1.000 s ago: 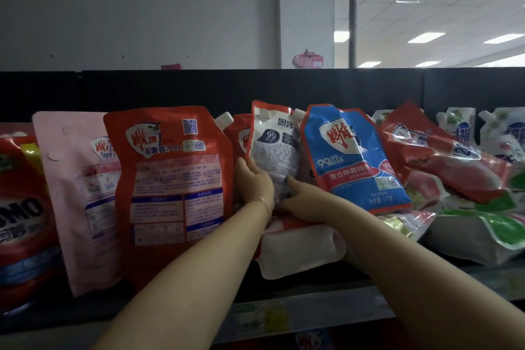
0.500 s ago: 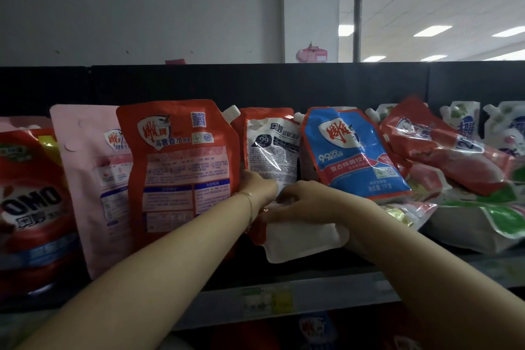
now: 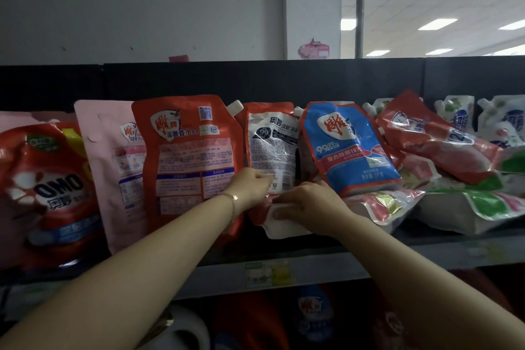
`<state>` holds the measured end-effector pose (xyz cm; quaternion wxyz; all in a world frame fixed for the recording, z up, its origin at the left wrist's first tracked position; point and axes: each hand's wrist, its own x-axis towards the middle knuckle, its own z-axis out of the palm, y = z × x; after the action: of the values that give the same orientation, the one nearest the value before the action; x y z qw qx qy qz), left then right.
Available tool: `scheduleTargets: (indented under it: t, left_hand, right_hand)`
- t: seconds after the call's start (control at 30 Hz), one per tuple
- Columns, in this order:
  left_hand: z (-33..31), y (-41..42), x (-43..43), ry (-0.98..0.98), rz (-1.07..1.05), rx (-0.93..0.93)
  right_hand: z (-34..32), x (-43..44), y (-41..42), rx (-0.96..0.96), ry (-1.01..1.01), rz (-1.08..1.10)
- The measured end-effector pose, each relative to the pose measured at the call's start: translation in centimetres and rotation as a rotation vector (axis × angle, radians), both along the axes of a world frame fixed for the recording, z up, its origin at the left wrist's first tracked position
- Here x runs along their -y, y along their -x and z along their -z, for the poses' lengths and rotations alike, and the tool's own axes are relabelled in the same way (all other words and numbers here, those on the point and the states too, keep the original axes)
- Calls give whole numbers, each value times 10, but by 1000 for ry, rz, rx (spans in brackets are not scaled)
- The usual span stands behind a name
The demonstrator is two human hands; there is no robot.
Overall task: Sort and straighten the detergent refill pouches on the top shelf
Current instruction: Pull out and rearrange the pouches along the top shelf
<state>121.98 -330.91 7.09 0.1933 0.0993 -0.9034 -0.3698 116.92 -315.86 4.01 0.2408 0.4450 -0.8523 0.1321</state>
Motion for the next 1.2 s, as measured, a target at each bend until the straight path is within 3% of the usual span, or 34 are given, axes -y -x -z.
scheduleTargets:
  t: [0.13, 0.23, 0.4, 0.5, 0.57, 0.77, 0.97, 1.2]
  left_hand:
    - [11, -31, 8, 119, -153, -127]
    - [14, -47, 7, 68, -187, -38]
    - [18, -70, -5, -642, 22, 328]
    - [22, -66, -11, -1027, 173, 297]
    - [22, -58, -14, -1173, 229, 256]
    - [9, -51, -26, -1281, 343, 278]
    - [-14, -36, -25, -1365, 258, 212]
    - [-39, -34, -22, -1493, 265, 168]
  right_hand:
    - [7, 8, 4, -155, 224, -8]
    - [1, 11, -7, -335, 399, -12]
    - [-3, 10, -20, -417, 389, -28]
    - [-6, 9, -22, -419, 382, -37]
    - [-11, 9, -26, -431, 385, -40]
    - [-30, -4, -40, -358, 340, -22]
    - [-59, -7, -43, -152, 291, 8]
    - [-95, -1, -36, -90, 236, 12]
